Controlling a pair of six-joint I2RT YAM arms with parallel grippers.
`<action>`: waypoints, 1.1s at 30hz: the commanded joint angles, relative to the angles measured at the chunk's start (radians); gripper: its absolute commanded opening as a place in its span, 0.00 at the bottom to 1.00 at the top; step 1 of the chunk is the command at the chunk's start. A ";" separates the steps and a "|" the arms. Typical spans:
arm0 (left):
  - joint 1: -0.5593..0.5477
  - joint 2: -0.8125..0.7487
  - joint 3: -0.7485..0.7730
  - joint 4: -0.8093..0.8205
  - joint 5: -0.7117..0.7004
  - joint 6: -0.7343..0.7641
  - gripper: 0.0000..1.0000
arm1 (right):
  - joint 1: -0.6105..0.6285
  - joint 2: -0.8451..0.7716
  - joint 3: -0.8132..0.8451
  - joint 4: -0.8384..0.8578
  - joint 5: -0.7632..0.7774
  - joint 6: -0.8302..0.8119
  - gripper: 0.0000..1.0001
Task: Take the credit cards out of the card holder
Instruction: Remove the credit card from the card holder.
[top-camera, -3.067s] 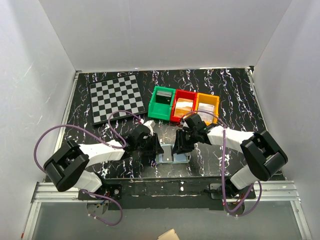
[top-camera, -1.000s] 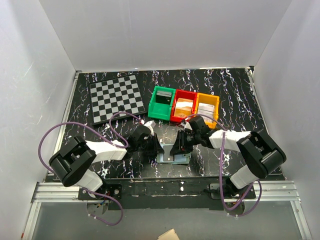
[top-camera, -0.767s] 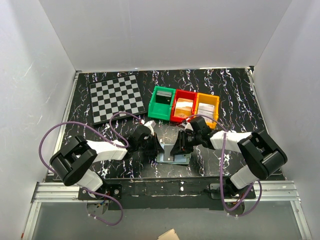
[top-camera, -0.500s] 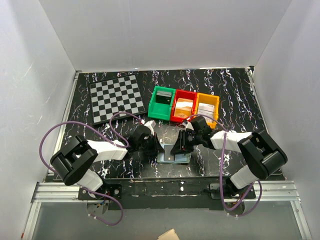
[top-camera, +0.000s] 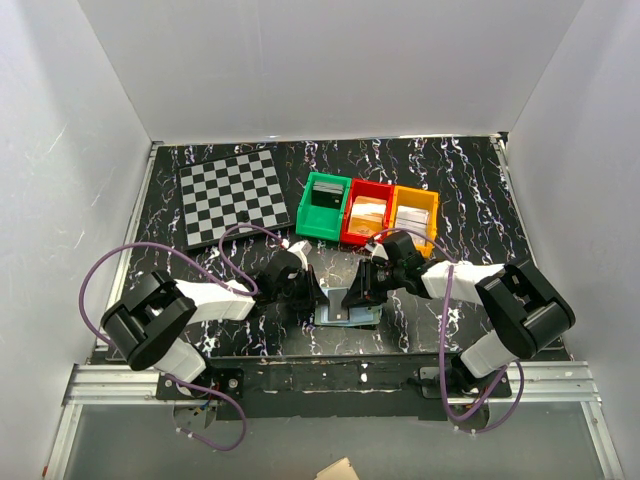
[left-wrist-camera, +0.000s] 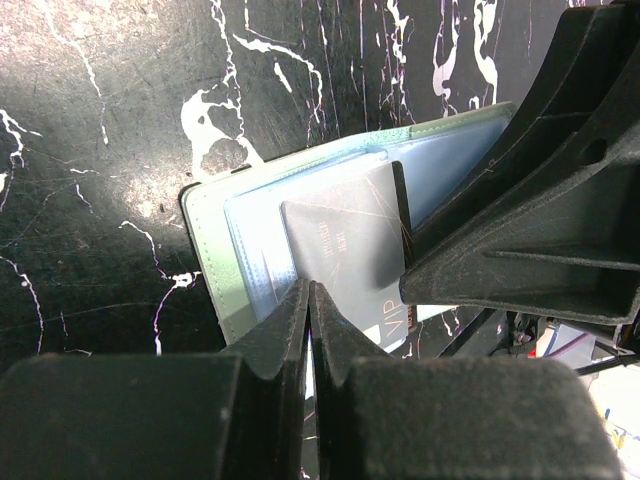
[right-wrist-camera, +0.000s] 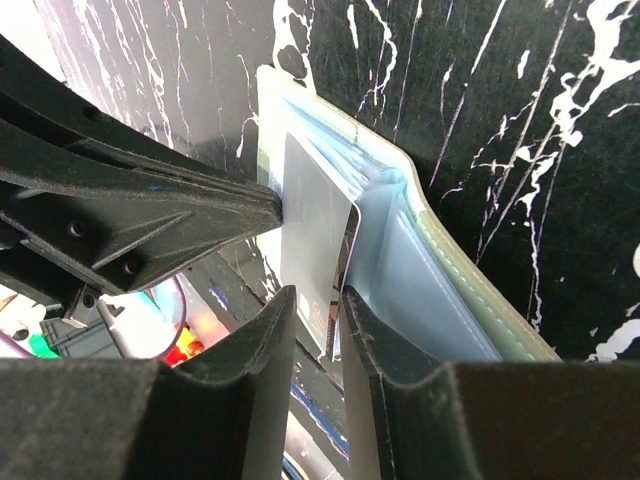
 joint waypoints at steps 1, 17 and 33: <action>-0.015 0.048 -0.032 -0.088 -0.010 0.018 0.00 | 0.008 -0.019 0.002 0.093 -0.060 0.017 0.29; -0.015 0.031 -0.037 -0.130 -0.049 0.011 0.00 | -0.012 -0.047 -0.002 0.052 -0.057 -0.003 0.19; -0.015 0.037 -0.042 -0.131 -0.059 0.013 0.00 | -0.026 -0.065 -0.011 0.027 -0.055 -0.015 0.19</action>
